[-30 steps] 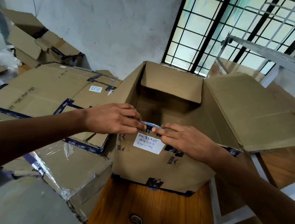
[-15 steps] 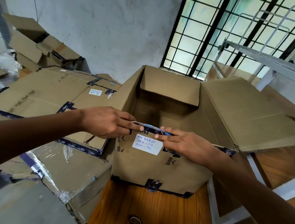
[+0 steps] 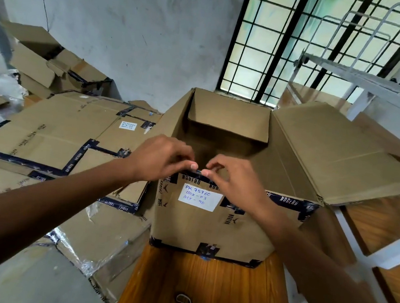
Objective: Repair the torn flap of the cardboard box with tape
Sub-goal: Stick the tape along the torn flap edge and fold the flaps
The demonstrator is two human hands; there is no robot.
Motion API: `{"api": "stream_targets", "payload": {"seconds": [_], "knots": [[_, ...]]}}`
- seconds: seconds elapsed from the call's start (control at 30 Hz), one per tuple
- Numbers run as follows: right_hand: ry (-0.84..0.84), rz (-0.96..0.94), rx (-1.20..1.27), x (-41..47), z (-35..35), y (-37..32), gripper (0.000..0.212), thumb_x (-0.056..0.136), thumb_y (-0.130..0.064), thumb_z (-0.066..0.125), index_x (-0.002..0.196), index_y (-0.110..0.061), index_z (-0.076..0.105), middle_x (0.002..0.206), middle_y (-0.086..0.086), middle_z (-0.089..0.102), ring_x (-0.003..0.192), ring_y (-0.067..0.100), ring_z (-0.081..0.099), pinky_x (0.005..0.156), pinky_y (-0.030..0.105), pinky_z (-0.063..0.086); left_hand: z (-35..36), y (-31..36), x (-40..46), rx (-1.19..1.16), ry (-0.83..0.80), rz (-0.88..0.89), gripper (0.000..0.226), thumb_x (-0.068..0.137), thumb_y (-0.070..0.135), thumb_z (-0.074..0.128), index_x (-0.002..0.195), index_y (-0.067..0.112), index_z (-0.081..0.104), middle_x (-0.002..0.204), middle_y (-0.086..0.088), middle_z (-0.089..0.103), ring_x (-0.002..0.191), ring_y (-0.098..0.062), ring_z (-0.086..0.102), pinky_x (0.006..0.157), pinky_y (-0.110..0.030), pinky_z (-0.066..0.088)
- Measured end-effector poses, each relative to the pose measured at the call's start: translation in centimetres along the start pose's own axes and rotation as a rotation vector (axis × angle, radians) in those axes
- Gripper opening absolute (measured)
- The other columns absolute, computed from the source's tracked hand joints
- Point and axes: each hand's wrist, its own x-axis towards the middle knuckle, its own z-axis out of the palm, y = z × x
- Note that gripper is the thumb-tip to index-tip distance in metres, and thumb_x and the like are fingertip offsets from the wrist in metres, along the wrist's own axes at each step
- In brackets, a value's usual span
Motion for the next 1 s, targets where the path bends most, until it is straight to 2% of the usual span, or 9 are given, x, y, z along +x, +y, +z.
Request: {"api": "stream_targets", "payload": {"seconds": [0.13,0.3,0.5,0.6,0.7,0.77,0.87,0.93,1.0], "knots": [[-0.054,-0.004,0.011,0.9,1.2,0.0,0.028,0.097,-0.056,0.063,0.095,-0.031,0.076,0.084,-0.013,0.072,0.077,0.004,0.064,0.069,0.042,0.056,1.2,-0.7,0.2,-0.061,-0.025,-0.016,0.039,0.105,0.059,0.052,0.087,0.029,0.069,0.076,0.012,0.059,0.067,-0.007,0.057,0.058,-0.037,0.049],[0.0,-0.032,-0.032,0.2,2.1,0.7,0.038,0.097,-0.065,0.053,0.09,-0.032,0.071,0.082,-0.014,0.066,0.079,0.006,0.06,0.068,0.04,0.054,1.6,-0.7,0.0,-0.024,-0.004,0.06,0.04,0.106,0.053,0.053,0.087,0.022,0.069,0.077,0.015,0.051,0.064,-0.01,0.05,0.059,-0.033,0.044],[0.029,-0.035,-0.001,-0.5,3.1,0.8,0.022,0.1,-0.05,0.063,0.093,-0.03,0.066,0.085,-0.014,0.062,0.078,0.008,0.057,0.066,0.041,0.052,2.5,-1.1,-1.1,0.019,-0.001,0.089,0.027,0.105,0.045,0.06,0.098,0.02,0.068,0.087,0.008,0.061,0.072,-0.013,0.055,0.067,-0.03,0.038],[-0.001,-0.027,0.023,-0.8,2.9,0.6,0.015,0.098,-0.046,0.066,0.094,-0.032,0.065,0.087,-0.015,0.063,0.08,0.007,0.059,0.068,0.042,0.053,2.2,-1.2,-1.1,-0.018,-0.065,0.056,0.017,0.103,0.044,0.063,0.102,0.028,0.068,0.093,0.016,0.06,0.082,-0.004,0.054,0.082,-0.03,0.033],[-0.06,-0.007,0.054,-1.2,2.2,0.6,0.01,0.096,-0.043,0.07,0.099,-0.034,0.068,0.091,-0.018,0.068,0.087,0.005,0.063,0.071,0.044,0.056,2.0,-1.9,-1.4,-0.064,-0.131,0.037,0.011,0.103,0.043,0.064,0.109,0.034,0.068,0.097,0.021,0.059,0.092,0.007,0.051,0.087,-0.029,0.029],[-0.103,0.046,0.109,-1.5,1.5,0.8,0.011,0.094,-0.039,0.075,0.105,-0.036,0.073,0.095,-0.02,0.073,0.092,0.003,0.066,0.075,0.043,0.058,1.7,-2.2,-1.6,-0.11,-0.166,0.013,0.01,0.103,0.038,0.068,0.113,0.037,0.07,0.098,0.025,0.06,0.098,0.011,0.053,0.092,-0.023,0.029],[-0.153,0.145,0.146,-2.3,0.2,1.2,0.021,0.093,-0.034,0.078,0.114,-0.036,0.079,0.102,-0.02,0.078,0.095,-0.002,0.069,0.079,0.037,0.06,1.1,-2.4,-1.8,-0.171,-0.185,-0.002,0.019,0.103,0.038,0.069,0.122,0.039,0.073,0.105,0.024,0.068,0.105,0.007,0.06,0.093,-0.025,0.04],[-0.172,0.16,0.142,-2.7,-0.3,1.4,0.024,0.093,-0.032,0.078,0.117,-0.033,0.079,0.106,-0.017,0.079,0.095,-0.001,0.07,0.079,0.036,0.061,0.8,-2.7,-2.3,-0.177,-0.189,-0.007,0.027,0.105,0.04,0.067,0.131,0.042,0.071,0.124,0.02,0.073,0.124,0.001,0.062,0.103,-0.036,0.047],[-0.206,0.164,0.124,-2.9,-0.9,1.6,0.027,0.093,-0.029,0.079,0.12,-0.031,0.079,0.112,-0.013,0.079,0.096,0.0,0.069,0.081,0.031,0.059,0.3,-2.9,-3.0,-0.18,-0.204,-0.037,0.036,0.104,0.032,0.069,0.138,0.045,0.068,0.139,0.018,0.069,0.139,-0.001,0.055,0.113,-0.04,0.043]]}}
